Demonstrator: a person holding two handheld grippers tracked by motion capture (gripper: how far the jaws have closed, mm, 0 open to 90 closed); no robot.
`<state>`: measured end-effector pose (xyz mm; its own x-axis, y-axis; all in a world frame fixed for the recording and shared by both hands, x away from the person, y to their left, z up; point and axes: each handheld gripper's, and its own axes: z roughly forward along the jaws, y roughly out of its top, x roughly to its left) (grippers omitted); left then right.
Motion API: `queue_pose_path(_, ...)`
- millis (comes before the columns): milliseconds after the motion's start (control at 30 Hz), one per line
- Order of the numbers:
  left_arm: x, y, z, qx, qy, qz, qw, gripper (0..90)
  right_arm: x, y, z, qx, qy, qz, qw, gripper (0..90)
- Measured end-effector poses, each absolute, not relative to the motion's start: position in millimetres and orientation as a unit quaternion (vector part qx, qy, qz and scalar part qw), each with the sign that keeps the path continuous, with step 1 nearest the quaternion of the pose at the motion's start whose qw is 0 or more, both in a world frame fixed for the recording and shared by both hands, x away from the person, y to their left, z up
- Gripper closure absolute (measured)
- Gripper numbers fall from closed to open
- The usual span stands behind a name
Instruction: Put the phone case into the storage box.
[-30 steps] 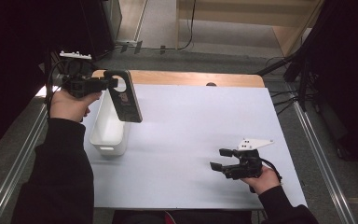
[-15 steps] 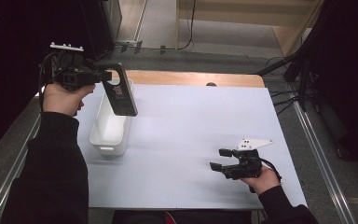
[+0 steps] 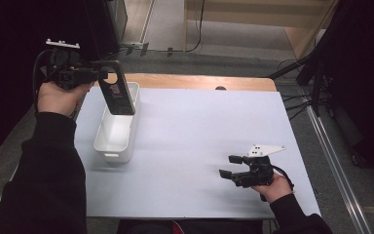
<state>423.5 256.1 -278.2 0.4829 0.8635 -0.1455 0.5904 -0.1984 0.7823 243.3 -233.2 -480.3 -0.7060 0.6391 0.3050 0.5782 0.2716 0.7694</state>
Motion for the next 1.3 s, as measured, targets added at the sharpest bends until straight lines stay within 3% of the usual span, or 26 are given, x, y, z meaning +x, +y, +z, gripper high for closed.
queue_pose_path(1300, 474.0, 250.3, -298.2, 0.754, 0.493, 0.207, 0.381, 70.7, 236.7, -234.8, -482.1, 0.387, 0.794, 0.467, 0.033, 27.1)
